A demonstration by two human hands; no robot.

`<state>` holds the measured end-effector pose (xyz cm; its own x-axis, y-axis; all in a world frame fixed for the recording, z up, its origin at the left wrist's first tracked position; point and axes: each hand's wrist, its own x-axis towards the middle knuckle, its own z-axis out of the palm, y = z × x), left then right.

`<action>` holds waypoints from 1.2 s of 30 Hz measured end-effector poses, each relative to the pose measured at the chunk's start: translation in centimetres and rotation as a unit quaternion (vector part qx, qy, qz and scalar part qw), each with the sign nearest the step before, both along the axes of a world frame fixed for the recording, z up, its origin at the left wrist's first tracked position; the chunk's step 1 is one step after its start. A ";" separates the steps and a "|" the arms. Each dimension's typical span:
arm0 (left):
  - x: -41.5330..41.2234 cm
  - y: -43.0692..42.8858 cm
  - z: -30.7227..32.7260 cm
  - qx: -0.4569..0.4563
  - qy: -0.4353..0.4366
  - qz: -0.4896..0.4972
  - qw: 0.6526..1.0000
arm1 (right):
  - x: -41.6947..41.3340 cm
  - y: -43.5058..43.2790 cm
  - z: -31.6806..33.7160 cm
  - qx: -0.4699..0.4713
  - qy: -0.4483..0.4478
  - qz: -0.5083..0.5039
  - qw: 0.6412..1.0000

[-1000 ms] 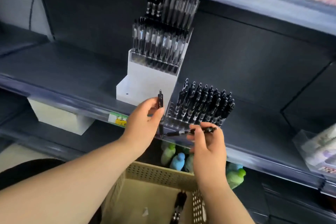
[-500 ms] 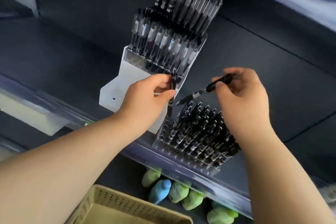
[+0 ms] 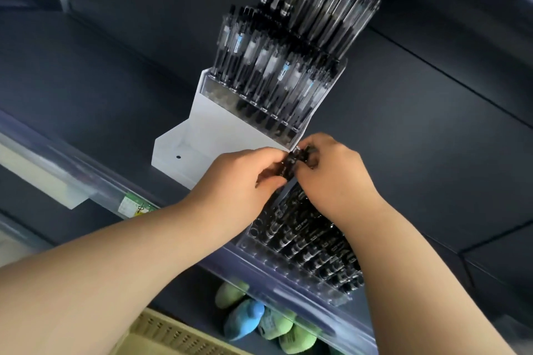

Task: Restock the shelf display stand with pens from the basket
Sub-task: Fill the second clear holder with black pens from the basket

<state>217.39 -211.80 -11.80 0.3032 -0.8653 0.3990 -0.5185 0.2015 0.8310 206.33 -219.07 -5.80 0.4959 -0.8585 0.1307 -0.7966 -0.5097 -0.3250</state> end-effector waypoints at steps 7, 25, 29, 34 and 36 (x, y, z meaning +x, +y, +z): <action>0.4 -0.2 -0.3 -0.003 0.015 0.011 1.000 | 0.9 -0.4 0.6 0.043 0.104 -0.011 0.994; -0.7 -2.1 -2.2 0.116 -0.013 -0.010 0.993 | 0.7 -1.4 1.4 0.084 0.141 0.013 0.986; -0.8 -2.4 -2.2 0.115 -0.002 -0.001 0.993 | 0.6 -1.3 1.7 0.089 0.110 -0.002 0.990; -1.0 -2.4 -1.7 0.122 -0.019 -0.005 0.992 | 0.6 -1.6 1.6 0.091 0.096 -0.026 0.991; -1.0 -2.4 -1.6 0.128 -0.031 -0.007 0.991 | 0.7 -1.4 1.9 0.088 0.123 -0.023 0.988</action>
